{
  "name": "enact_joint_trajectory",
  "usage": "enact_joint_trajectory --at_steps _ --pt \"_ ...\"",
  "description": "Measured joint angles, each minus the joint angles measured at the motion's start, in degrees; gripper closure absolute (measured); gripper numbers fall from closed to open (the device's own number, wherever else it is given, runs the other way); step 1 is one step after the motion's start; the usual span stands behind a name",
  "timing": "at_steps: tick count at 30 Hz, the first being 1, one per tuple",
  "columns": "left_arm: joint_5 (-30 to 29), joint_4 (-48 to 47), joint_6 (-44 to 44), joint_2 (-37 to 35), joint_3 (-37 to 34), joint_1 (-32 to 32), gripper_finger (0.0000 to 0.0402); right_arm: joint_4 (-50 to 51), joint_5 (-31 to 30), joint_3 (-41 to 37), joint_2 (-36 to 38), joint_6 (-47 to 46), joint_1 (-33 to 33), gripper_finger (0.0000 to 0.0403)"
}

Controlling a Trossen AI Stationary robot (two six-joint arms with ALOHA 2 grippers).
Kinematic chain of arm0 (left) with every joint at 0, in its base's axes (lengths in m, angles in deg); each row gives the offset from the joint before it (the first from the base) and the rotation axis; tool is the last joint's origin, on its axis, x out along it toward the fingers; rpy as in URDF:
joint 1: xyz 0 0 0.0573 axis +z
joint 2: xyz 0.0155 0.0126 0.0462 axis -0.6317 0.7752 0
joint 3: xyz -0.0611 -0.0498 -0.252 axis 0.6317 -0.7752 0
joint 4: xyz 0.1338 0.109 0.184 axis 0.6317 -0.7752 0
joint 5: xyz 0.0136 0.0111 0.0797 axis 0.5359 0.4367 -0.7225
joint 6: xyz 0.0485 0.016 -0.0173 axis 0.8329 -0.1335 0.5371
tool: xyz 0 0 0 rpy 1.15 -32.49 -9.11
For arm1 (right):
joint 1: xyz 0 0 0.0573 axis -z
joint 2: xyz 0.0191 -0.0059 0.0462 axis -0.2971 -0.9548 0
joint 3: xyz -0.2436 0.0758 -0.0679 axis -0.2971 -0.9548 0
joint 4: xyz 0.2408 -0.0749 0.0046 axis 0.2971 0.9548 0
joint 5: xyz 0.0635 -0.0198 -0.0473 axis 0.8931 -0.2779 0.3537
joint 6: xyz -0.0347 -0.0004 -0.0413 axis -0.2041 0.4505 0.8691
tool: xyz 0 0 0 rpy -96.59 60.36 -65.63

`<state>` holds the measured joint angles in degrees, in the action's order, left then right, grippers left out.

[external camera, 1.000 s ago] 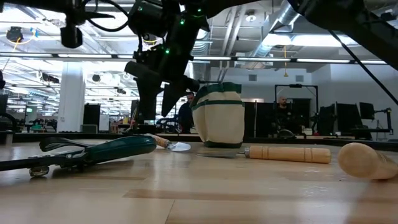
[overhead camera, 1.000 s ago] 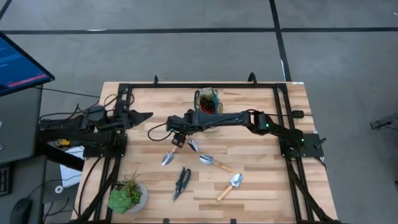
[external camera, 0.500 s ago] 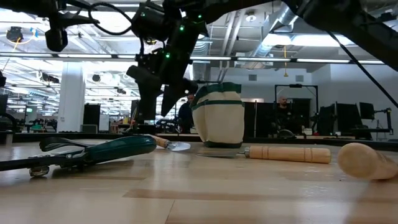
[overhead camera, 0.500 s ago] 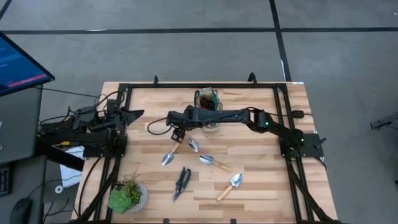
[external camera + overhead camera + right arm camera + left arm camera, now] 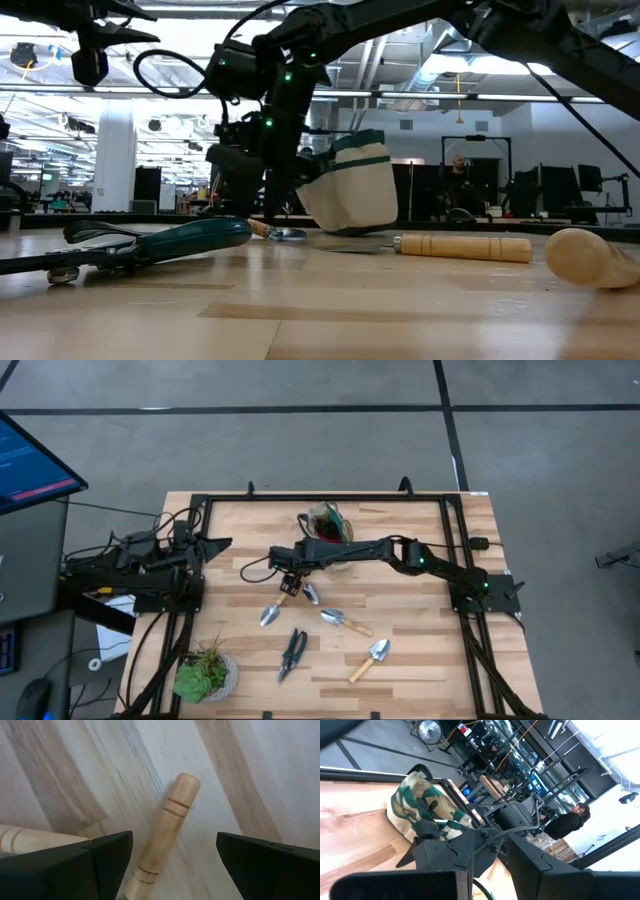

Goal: Pick & Place Garden tools in Gardening bag
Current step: Put the trowel into the gardening bag

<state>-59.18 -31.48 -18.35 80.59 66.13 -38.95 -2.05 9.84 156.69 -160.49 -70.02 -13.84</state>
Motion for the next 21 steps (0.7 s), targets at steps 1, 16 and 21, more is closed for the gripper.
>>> enact_joint_trajectory --at_steps 1,16,21 --pt "0.02 -0.04 0.00 0.00 0.00 0.00 0.0329 -0.07 -0.10 0.00 0.00 -0.01 0.00 0.0122" --pt "0.04 -0.22 0.02 0.00 0.00 0.00 0.0329 1.77 3.23 0.04 -0.02 1.06 1.64 0.0313" --pt "0.04 -0.22 0.00 0.00 0.00 0.00 0.0329 2.08 4.51 0.37 0.77 1.43 1.55 0.0389"
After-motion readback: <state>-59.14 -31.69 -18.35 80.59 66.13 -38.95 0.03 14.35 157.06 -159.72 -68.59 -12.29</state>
